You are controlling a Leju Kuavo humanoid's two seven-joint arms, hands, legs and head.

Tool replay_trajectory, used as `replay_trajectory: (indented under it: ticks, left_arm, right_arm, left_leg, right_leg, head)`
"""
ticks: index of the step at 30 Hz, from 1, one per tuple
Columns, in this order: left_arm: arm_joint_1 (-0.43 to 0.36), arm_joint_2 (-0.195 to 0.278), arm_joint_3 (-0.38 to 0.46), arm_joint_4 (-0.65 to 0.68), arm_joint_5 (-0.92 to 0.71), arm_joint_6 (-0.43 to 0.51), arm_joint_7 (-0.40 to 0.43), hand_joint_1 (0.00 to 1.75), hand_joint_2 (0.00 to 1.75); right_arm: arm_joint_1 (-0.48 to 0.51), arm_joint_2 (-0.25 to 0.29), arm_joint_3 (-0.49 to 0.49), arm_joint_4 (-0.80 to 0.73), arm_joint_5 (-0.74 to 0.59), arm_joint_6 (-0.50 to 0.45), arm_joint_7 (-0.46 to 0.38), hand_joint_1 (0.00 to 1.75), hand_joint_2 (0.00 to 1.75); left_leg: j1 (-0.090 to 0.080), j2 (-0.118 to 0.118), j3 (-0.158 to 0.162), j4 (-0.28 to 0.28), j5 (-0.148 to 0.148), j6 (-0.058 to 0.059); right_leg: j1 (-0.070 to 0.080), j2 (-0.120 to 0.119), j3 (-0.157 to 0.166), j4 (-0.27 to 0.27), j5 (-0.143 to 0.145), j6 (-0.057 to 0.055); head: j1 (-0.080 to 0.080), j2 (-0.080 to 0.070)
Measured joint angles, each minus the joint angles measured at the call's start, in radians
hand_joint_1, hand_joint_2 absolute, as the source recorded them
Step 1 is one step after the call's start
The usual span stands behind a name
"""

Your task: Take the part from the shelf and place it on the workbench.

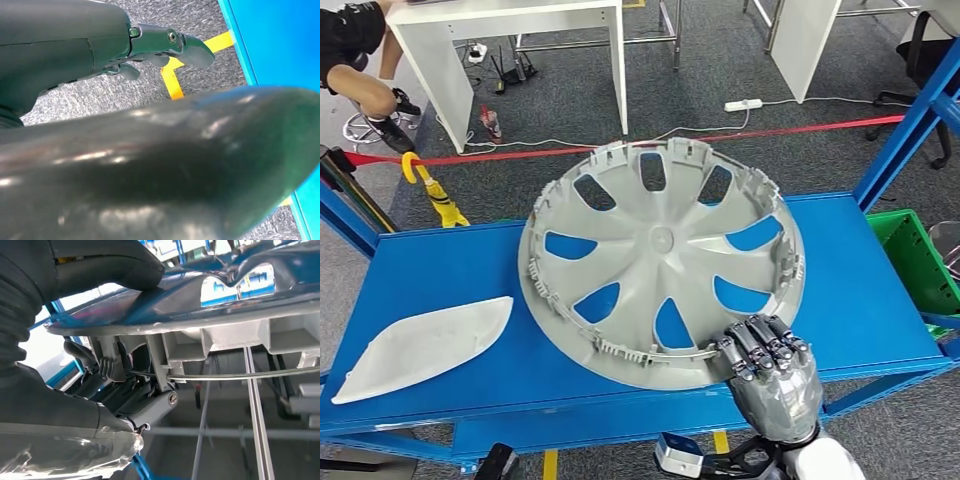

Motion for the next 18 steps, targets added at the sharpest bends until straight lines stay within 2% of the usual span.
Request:
replay_trajectory:
  ticks: [2, 6, 12, 18]
  left_arm:
    - [0.001, 0.0, 0.002, 0.0, -0.003, 0.005, -0.006, 0.0, 0.0]
    - [0.003, 0.0, 0.003, 0.0, -0.01, 0.019, -0.029, 0.0, 1.75]
    - [0.003, 0.0, 0.004, 0.0, -0.017, 0.038, -0.037, 0.0, 1.75]
    - [0.002, 0.0, 0.004, 0.0, -0.02, 0.06, -0.042, 0.0, 1.75]
  right_arm:
    - [0.001, 0.02, -0.013, -0.023, 0.0, 0.0, -0.021, 1.75, 1.75]
    - [0.006, 0.041, -0.029, -0.051, 0.0, 0.0, -0.046, 1.75, 1.75]
    - [0.014, 0.054, -0.032, -0.07, 0.0, 0.0, -0.036, 1.75, 1.75]
    - [0.018, 0.047, 0.014, -0.072, -0.027, 0.0, 0.096, 1.75, 1.75]
  left_leg:
    - [0.0, 0.0, 0.0, 0.0, 0.0, 0.0]
    - [0.0, 0.0, 0.0, 0.0, 0.0, 0.0]
    - [0.0, 0.0, 0.0, 0.0, 0.0, 0.0]
    - [-0.001, 0.0, 0.0, 0.001, -0.001, 0.001]
  right_leg:
    - [0.0, 0.0, 0.0, 0.0, 0.0, 0.0]
    - [0.0, 0.0, 0.0, 0.0, 0.0, 0.0]
    - [0.0, 0.0, 0.0, 0.0, 0.0, 0.0]
    - [-0.002, 0.0, 0.0, -0.001, 0.0, 0.0]
  head:
    - [0.0, 0.0]
    - [0.0, 0.0]
    - [0.0, 0.0]
    - [0.0, 0.0]
